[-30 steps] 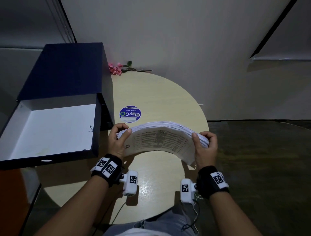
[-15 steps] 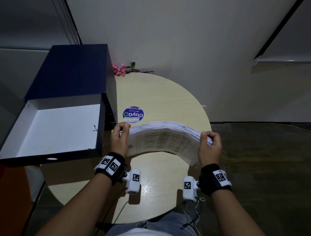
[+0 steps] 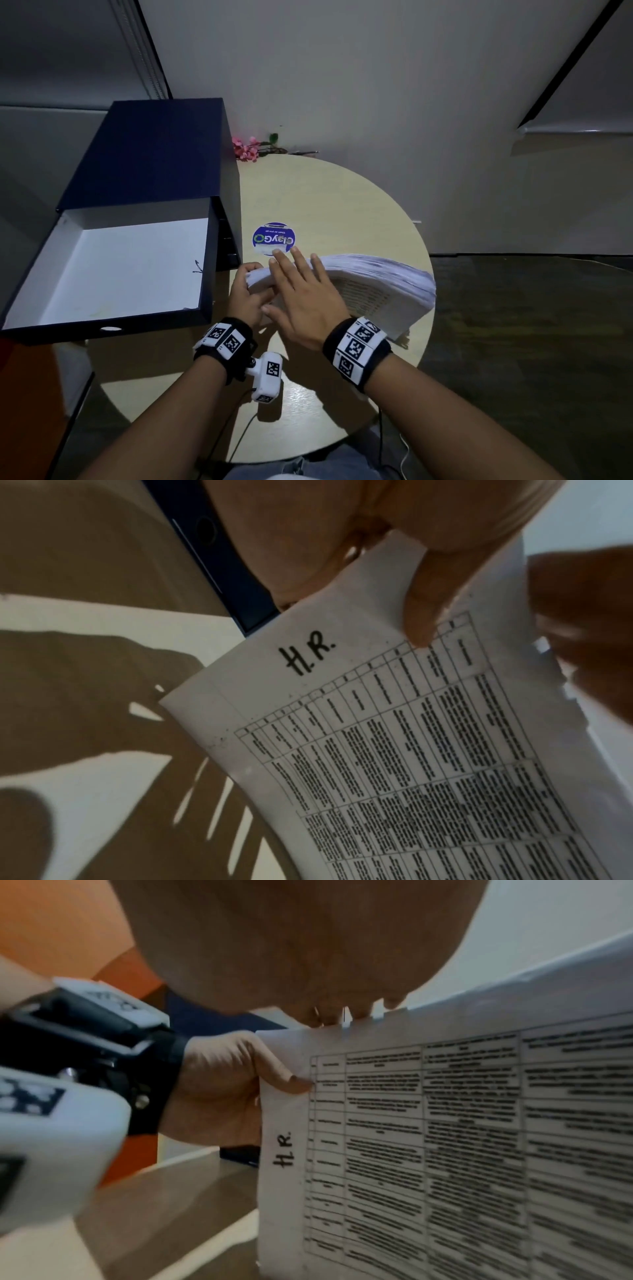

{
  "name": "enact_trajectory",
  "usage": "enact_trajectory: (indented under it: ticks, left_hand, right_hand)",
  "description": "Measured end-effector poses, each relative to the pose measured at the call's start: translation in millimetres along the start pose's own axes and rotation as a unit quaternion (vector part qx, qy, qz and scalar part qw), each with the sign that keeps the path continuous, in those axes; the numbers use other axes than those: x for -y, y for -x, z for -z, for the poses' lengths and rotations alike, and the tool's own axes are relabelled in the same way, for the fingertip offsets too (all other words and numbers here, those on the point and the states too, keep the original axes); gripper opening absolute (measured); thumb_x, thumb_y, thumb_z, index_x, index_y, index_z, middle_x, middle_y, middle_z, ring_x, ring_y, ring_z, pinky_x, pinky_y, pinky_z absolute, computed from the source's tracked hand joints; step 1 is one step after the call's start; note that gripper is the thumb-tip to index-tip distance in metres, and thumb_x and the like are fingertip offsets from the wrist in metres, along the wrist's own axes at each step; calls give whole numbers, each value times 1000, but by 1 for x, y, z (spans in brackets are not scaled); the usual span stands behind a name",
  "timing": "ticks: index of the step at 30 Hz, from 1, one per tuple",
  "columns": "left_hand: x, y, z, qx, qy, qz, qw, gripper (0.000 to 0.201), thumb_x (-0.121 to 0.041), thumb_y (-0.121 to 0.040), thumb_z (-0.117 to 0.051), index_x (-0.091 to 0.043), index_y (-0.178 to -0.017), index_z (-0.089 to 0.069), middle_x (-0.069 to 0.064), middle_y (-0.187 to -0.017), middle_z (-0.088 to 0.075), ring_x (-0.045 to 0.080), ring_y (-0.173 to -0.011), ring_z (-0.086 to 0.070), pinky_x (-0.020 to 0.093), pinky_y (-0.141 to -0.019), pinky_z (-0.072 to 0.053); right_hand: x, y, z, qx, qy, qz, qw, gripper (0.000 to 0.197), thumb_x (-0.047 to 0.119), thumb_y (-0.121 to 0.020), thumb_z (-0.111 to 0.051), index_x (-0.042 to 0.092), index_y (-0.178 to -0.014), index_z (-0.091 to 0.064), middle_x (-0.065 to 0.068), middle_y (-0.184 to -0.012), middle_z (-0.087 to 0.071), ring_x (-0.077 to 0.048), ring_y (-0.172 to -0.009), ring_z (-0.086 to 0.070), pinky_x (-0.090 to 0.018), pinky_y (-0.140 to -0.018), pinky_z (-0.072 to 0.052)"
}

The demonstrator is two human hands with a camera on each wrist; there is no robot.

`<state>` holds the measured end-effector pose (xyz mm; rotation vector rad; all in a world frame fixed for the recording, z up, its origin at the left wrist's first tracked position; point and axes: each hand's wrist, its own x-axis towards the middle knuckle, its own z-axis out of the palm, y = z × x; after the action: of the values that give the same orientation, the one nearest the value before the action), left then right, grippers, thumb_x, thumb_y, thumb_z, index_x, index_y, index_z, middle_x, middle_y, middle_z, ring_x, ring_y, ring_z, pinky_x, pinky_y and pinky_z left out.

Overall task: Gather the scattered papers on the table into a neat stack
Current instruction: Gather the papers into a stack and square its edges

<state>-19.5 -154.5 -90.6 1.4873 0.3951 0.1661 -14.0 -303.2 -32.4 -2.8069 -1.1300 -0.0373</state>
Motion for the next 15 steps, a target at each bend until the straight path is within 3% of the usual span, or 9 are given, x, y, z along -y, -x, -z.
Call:
enact_trajectory:
  ticks: [2, 4, 8, 10, 13, 15]
  left_hand:
    - [0, -2, 0, 8, -18, -2, 1000, 28, 14, -81, -63, 5, -106, -53, 11, -95, -65, 17, -84, -63, 15, -65, -52]
    - [-2, -2, 0, 21, -20, -5, 1000, 21, 9, -87, -59, 7, -108, -57, 8, -95, -68, 15, -84, -65, 15, -69, -52]
    - [-5, -1, 1, 35, -8, 0, 999, 23, -3, -79, -65, -10, -101, -62, 4, -96, -70, 18, -89, -66, 30, -79, -53]
    - [-9, 2, 0, 42, -31, -13, 999, 27, 2, -72, -61, -14, -94, -62, 3, -90, -68, 15, -83, -64, 31, -77, -51]
    - [-17, 6, -7, 60, -76, -45, 994, 30, 19, -69, -64, -6, -85, -58, -1, -76, -64, 12, -72, -58, 28, -70, -47]
    - [-24, 5, -12, 87, -94, -76, 989, 27, 6, -66, -71, -14, -82, -60, -6, -72, -67, 11, -70, -59, 32, -70, -48]
  right_hand:
    - [2, -3, -1, -31, -24, 4, 999, 74, 52, -99, -28, 9, -158, -16, -7, -168, -8, -27, -155, -1, -49, -125, -1]
    - [6, -5, -3, -15, -6, 33, 999, 72, 47, -99, -33, 9, -158, -17, -7, -167, -9, -27, -155, -3, -50, -124, -6]
    - [4, -5, -5, -15, -23, 35, 999, 74, 34, -95, -45, 9, -158, -15, -8, -167, -11, -26, -154, -6, -49, -125, -6]
    - [4, -8, -1, 18, -16, 45, 999, 84, 26, -86, -57, 9, -158, -15, -9, -167, -13, -27, -154, -9, -50, -124, -6]
    - [-11, -12, 10, 0, -17, -29, 999, 80, 19, -81, -62, 11, -153, -29, -11, -161, -29, -30, -150, -23, -53, -122, -16]
    - [-27, -14, 28, 21, 2, -61, 998, 53, 20, -82, -60, 16, -134, -50, -11, -141, -55, -31, -134, -48, -48, -110, -34]
